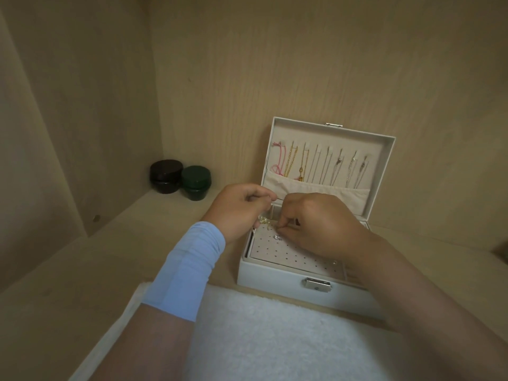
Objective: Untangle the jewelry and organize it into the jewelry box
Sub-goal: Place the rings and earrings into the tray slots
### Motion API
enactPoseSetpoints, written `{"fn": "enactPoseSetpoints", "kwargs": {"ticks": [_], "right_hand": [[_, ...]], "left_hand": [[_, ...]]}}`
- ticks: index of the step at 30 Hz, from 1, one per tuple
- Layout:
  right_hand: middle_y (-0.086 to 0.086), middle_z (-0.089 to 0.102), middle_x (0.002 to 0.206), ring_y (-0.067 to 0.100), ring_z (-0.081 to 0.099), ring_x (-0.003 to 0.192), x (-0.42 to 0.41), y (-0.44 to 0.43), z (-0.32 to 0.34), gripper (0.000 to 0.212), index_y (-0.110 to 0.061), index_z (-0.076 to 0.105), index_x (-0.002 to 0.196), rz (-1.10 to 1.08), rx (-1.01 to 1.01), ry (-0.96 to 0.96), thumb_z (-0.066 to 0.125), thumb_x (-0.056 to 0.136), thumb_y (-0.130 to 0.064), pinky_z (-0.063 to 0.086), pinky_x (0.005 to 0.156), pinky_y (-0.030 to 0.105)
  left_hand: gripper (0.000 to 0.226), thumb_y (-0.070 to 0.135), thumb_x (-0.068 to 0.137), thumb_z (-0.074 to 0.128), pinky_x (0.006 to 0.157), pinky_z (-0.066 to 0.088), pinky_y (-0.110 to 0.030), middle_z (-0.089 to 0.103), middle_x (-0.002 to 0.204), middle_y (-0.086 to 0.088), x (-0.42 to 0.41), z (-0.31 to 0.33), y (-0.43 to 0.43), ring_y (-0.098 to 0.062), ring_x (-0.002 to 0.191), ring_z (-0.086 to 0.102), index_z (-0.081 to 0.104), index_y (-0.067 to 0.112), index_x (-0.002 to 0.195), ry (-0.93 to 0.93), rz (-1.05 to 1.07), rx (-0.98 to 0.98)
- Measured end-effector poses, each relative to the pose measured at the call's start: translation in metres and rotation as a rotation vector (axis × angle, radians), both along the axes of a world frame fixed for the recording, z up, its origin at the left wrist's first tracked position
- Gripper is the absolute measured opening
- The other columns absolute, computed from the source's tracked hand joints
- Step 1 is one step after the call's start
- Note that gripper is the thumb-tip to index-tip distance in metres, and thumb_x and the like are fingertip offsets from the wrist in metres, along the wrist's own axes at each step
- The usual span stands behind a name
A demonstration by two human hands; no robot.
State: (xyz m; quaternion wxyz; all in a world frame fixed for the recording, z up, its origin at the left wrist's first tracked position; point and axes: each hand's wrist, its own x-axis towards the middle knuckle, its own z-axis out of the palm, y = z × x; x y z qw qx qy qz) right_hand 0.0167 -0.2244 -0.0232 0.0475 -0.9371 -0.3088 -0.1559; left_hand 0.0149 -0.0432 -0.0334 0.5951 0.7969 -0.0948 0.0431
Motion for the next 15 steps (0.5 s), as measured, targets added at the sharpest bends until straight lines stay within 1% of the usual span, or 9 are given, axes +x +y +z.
{"fn": "enactPoseSetpoints", "kwargs": {"ticks": [5, 8, 9, 11, 13, 15], "right_hand": [[-0.015, 0.066, 0.092, 0.007, 0.061, 0.084, -0.003, -0.005, 0.003, 0.01, -0.031, 0.076, 0.087, -0.022, 0.003, 0.084, 0.066, 0.088, -0.032, 0.052, 0.073, 0.033], [-0.018, 0.065, 0.095, 0.002, 0.058, 0.085, -0.002, -0.009, 0.006, 0.012, -0.034, 0.075, 0.093, -0.024, 0.001, 0.161, 0.064, 0.09, -0.033, 0.052, 0.077, 0.033], [-0.018, 0.065, 0.096, 0.0, 0.057, 0.082, -0.001, -0.01, 0.008, 0.012, -0.035, 0.075, 0.095, -0.027, 0.035, 0.171, 0.064, 0.091, -0.031, 0.051, 0.076, 0.031], [-0.018, 0.065, 0.098, -0.004, 0.056, 0.074, 0.0, -0.012, 0.01, 0.014, -0.035, 0.071, 0.101, -0.038, 0.202, 0.15, 0.066, 0.091, -0.027, 0.046, 0.069, 0.022], [-0.016, 0.066, 0.098, -0.003, 0.057, 0.063, -0.002, -0.011, 0.011, 0.023, -0.033, 0.069, 0.109, 0.005, 0.407, 0.155, 0.074, 0.087, -0.027, 0.04, 0.061, 0.011], [-0.015, 0.069, 0.097, 0.002, 0.056, 0.055, -0.006, -0.009, 0.013, 0.031, -0.031, 0.071, 0.111, 0.061, 0.523, 0.187, 0.08, 0.082, -0.028, 0.04, 0.058, 0.011]], "left_hand": [[0.02, 0.015, 0.094, 0.058, 0.045, 0.039, -0.01, 0.065, 0.067, 0.013, -0.001, 0.001, 0.0, -0.007, 0.052, 0.056, 0.074, 0.028, 0.095, 0.014, -0.005, -0.01], [0.019, 0.015, 0.092, 0.061, 0.045, 0.039, -0.009, 0.07, 0.075, 0.007, -0.003, 0.002, 0.0, -0.01, 0.055, 0.058, 0.074, 0.027, 0.098, 0.029, -0.018, -0.001], [0.018, 0.015, 0.092, 0.063, 0.045, 0.039, -0.009, 0.072, 0.079, 0.004, -0.003, 0.002, 0.0, -0.012, 0.055, 0.059, 0.074, 0.027, 0.099, 0.036, -0.028, -0.007], [0.014, 0.017, 0.089, 0.067, 0.046, 0.039, -0.013, 0.075, 0.085, 0.001, -0.004, 0.003, -0.001, -0.014, 0.056, 0.061, 0.072, 0.025, 0.099, 0.061, -0.047, -0.03], [0.007, 0.022, 0.087, 0.071, 0.05, 0.039, -0.019, 0.076, 0.084, 0.001, -0.005, 0.004, -0.002, -0.014, 0.057, 0.062, 0.072, 0.024, 0.094, 0.072, -0.046, -0.045], [0.005, 0.028, 0.086, 0.072, 0.055, 0.04, -0.023, 0.076, 0.083, -0.005, -0.005, 0.004, -0.004, -0.012, 0.057, 0.061, 0.074, 0.024, 0.089, 0.076, -0.037, -0.064]]}}
